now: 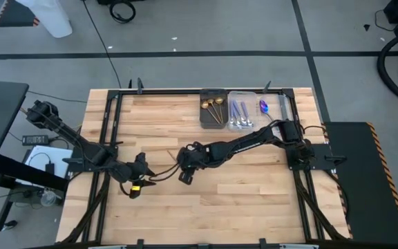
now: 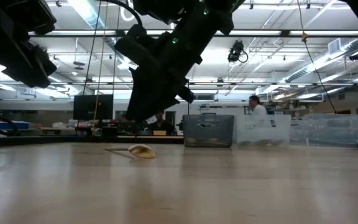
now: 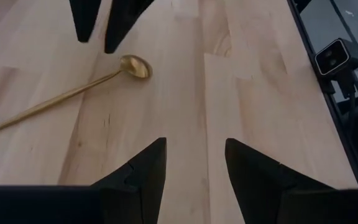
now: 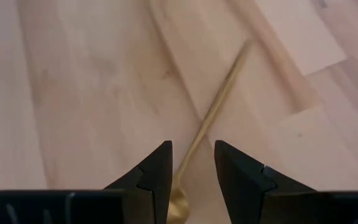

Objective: Sort silverware by color (type)

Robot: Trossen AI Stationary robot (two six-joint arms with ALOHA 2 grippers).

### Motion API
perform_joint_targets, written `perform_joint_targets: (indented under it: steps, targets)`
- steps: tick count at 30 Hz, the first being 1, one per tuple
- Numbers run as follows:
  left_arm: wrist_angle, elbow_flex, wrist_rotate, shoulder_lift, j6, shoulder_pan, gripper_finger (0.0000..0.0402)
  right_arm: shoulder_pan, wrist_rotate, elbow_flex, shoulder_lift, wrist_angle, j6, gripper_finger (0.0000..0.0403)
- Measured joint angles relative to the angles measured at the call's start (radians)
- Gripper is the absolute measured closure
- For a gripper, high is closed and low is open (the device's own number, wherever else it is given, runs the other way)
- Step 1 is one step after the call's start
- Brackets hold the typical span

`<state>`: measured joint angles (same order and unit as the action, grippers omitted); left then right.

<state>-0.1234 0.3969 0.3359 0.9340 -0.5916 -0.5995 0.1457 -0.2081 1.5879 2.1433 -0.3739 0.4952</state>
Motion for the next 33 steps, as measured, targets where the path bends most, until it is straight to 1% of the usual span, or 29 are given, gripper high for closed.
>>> perform_joint_targets:
  steps: [4,6,11,13,15,24,28,33]
  targets:
    - [-0.006,0.0,0.0,0.0,-0.005,0.001,0.023,0.01,-0.031,0.002,0.014,0.024,0.031,0.0273]
    - [-0.007,0.0,0.0,0.0,-0.006,0.001,0.023,0.016,-0.032,-0.001,0.02,0.013,0.037,0.0273]
    - [-0.01,0.0,0.0,0.0,0.007,0.001,0.023,0.022,-0.022,0.001,0.06,0.055,0.07,0.0273]
    - [-0.011,0.0,0.0,0.0,0.021,0.001,0.023,0.024,-0.012,-0.001,0.074,0.037,0.079,0.0273]
    - [-0.019,0.001,0.0,0.001,0.027,0.001,0.023,0.028,-0.01,0.001,0.096,0.065,0.089,0.0273]
    - [-0.034,0.001,0.0,0.001,0.074,0.0,0.023,0.037,-0.004,0.003,0.107,0.01,0.137,0.0275]
    - [-0.03,0.001,-0.004,0.002,0.111,0.0,0.023,0.037,0.014,0.003,0.105,-0.015,0.138,0.0294]
    - [-0.039,0.001,-0.021,0.002,0.128,-0.003,0.023,0.036,0.019,0.003,0.103,-0.041,0.138,0.0346]
